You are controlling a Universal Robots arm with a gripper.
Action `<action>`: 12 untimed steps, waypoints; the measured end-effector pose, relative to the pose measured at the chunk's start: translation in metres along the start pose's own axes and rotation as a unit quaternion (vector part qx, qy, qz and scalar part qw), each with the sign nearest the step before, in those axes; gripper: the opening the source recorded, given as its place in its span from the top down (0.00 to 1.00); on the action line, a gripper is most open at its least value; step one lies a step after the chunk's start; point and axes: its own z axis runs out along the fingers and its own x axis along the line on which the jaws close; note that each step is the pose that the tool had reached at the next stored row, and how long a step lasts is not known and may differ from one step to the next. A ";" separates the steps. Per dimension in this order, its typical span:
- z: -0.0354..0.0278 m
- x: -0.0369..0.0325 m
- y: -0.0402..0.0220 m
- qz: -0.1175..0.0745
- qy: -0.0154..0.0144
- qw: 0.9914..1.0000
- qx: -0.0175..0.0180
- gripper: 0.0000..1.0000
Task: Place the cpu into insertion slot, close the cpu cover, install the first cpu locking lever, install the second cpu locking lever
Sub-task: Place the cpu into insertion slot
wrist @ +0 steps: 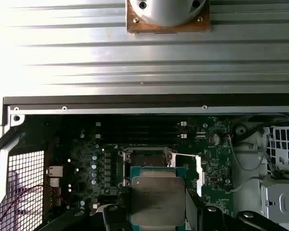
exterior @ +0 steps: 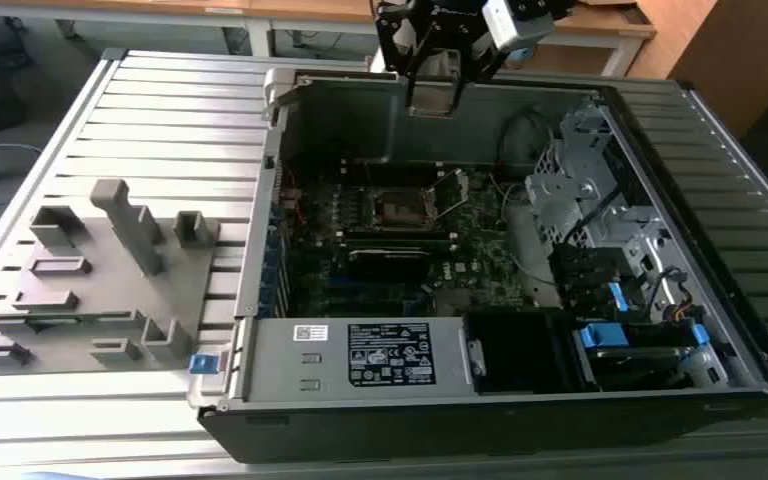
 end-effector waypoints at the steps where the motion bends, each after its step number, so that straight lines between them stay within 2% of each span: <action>1: 0.0000 0.0000 0.0000 0.000 0.000 1.000 0.000 0.46; 12: 0.0001 0.0000 0.0000 0.000 0.000 1.000 0.000 0.46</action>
